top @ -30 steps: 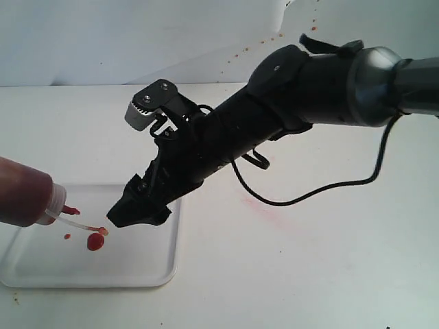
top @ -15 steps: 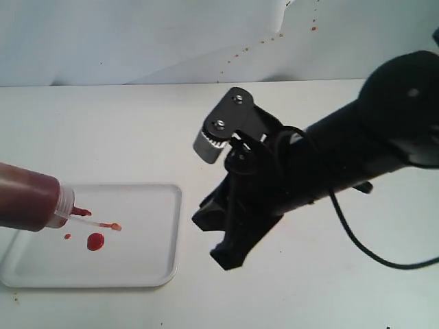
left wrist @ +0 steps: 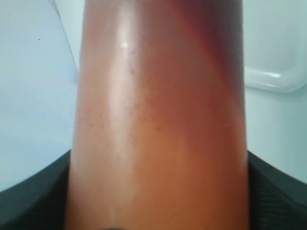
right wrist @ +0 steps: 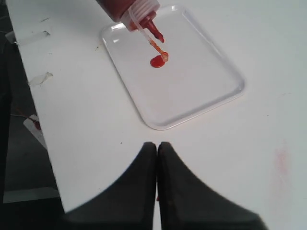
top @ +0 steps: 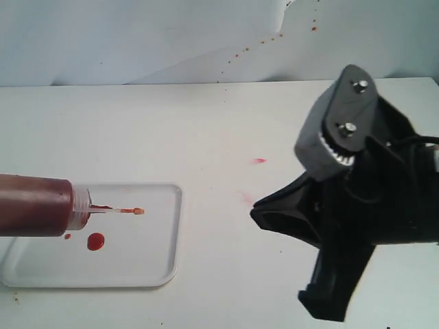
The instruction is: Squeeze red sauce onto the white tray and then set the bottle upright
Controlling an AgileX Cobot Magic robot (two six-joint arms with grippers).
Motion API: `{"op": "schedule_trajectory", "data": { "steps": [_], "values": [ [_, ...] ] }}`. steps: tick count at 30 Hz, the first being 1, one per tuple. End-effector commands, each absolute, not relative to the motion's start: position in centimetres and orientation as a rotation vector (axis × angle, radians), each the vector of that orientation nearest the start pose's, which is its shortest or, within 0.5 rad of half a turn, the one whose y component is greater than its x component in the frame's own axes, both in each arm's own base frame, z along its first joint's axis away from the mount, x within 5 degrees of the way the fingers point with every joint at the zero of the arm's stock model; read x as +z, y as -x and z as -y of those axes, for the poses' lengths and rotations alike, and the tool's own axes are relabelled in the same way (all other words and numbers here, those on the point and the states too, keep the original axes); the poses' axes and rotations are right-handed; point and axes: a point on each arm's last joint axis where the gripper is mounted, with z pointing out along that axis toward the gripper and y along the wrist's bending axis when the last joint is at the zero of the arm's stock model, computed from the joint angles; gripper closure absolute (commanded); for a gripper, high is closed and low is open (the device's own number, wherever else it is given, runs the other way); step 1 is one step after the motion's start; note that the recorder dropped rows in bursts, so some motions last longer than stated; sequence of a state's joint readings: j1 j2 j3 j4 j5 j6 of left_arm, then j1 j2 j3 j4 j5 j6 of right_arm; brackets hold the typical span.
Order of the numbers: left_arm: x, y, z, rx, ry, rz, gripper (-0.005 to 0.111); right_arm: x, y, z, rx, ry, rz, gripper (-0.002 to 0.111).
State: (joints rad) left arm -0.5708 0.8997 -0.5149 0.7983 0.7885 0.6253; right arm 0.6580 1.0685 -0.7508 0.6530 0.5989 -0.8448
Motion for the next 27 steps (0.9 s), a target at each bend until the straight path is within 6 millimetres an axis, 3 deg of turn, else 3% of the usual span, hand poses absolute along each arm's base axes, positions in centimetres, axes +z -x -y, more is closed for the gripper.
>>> {"op": "schedule_trajectory", "data": {
  "steps": [1,10,27],
  "values": [
    [25.6,-14.9,4.3,-1.209,2.395,2.455,0.107,30.9,-12.9,-13.4,0.536,1.223,-1.959,0.108],
    [25.5,-14.8,4.4,-1.127,2.291,2.64,0.107,31.5,-10.2,-11.1,0.448,1.366,-1.962,0.108],
    [25.6,-14.9,4.9,-1.044,2.201,2.868,0.107,31.1,-10.4,-10.2,0.331,1.365,-2.034,0.108]
  ]
}}
